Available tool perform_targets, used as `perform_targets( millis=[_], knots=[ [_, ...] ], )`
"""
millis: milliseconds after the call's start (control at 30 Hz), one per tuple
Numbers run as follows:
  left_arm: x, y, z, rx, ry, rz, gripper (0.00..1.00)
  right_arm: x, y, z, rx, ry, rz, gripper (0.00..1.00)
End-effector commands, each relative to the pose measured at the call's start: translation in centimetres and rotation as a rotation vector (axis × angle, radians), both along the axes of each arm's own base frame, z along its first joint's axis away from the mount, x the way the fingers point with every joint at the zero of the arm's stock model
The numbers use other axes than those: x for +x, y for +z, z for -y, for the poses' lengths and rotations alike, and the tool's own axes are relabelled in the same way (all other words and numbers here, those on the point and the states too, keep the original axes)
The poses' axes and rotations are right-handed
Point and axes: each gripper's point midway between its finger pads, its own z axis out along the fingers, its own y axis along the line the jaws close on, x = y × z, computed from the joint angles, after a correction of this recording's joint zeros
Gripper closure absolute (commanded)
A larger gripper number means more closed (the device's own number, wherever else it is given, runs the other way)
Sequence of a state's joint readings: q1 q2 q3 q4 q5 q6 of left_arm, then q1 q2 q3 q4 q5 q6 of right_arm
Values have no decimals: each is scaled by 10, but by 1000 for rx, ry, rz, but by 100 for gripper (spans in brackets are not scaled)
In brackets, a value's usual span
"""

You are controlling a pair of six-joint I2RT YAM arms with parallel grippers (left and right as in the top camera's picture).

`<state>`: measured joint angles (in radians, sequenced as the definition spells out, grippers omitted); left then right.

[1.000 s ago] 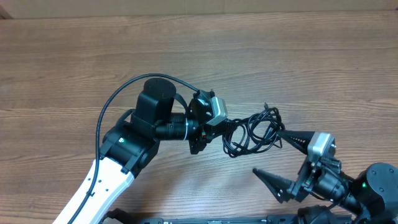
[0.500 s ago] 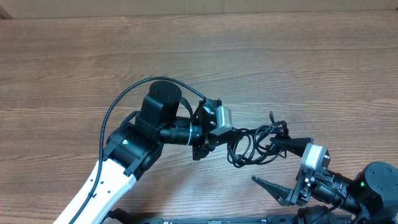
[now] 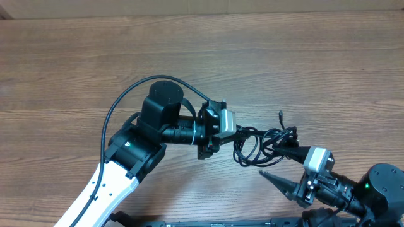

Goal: Untangle cables

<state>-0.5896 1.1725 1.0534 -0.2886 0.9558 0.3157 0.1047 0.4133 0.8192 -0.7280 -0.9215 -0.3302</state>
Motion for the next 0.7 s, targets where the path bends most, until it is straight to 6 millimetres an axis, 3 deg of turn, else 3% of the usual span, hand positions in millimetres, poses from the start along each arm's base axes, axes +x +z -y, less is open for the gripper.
perform_targets(
  millis=[0,233,400,467,667],
  knots=[
    [-14,14,0,-39,-52,-12,96,0,5,2,-20,-8,39,52],
    [-30,16,5,-50,-117,-18,96,1,4,2,-26,-11,46,58],
    [-40,16,11,-49,-150,-19,96,7,3,6,-38,-51,45,79],
    [-39,15,11,-46,-143,-18,96,7,2,6,-38,-51,45,90],
    [-22,10,12,-15,-32,-53,96,7,2,6,-38,-51,43,96]
  ],
)
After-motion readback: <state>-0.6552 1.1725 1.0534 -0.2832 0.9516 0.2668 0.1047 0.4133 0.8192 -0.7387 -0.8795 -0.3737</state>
